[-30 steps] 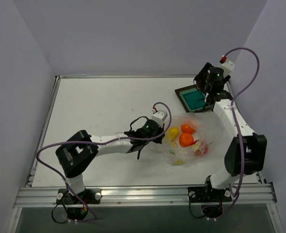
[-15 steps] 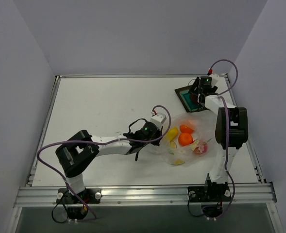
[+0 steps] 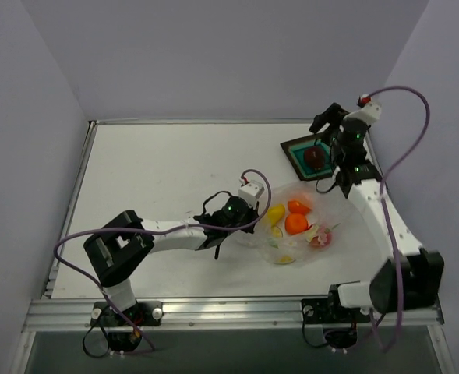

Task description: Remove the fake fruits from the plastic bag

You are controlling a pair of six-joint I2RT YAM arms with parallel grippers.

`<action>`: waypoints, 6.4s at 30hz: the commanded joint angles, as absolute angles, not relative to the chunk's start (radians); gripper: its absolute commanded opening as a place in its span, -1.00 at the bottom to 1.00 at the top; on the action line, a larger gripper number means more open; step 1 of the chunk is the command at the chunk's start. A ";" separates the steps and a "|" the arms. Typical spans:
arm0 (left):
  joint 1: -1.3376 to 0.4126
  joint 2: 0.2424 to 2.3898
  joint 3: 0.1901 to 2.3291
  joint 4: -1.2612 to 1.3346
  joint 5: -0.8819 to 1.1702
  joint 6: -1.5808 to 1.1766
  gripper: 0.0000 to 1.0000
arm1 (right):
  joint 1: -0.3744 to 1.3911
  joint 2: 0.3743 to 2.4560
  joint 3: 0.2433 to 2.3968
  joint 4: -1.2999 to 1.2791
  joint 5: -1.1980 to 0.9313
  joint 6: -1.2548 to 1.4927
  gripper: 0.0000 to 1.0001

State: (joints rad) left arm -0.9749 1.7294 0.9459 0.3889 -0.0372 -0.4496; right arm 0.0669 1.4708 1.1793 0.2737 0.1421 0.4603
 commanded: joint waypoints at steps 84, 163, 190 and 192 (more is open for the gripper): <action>-0.957 1.637 0.861 0.503 -0.152 -0.472 -0.95 | 0.595 1.463 0.678 0.238 0.221 0.468 0.32; -0.934 1.608 0.848 0.486 -0.156 -0.442 -0.95 | -0.198 1.647 1.097 0.307 0.141 0.600 -0.28; -0.942 1.614 0.847 0.499 -0.150 -0.445 -0.95 | -0.209 1.763 1.183 0.333 -0.005 0.624 0.91; -0.943 1.612 0.848 0.497 -0.146 -0.442 -0.95 | -0.209 1.703 1.151 0.310 -0.003 0.627 0.90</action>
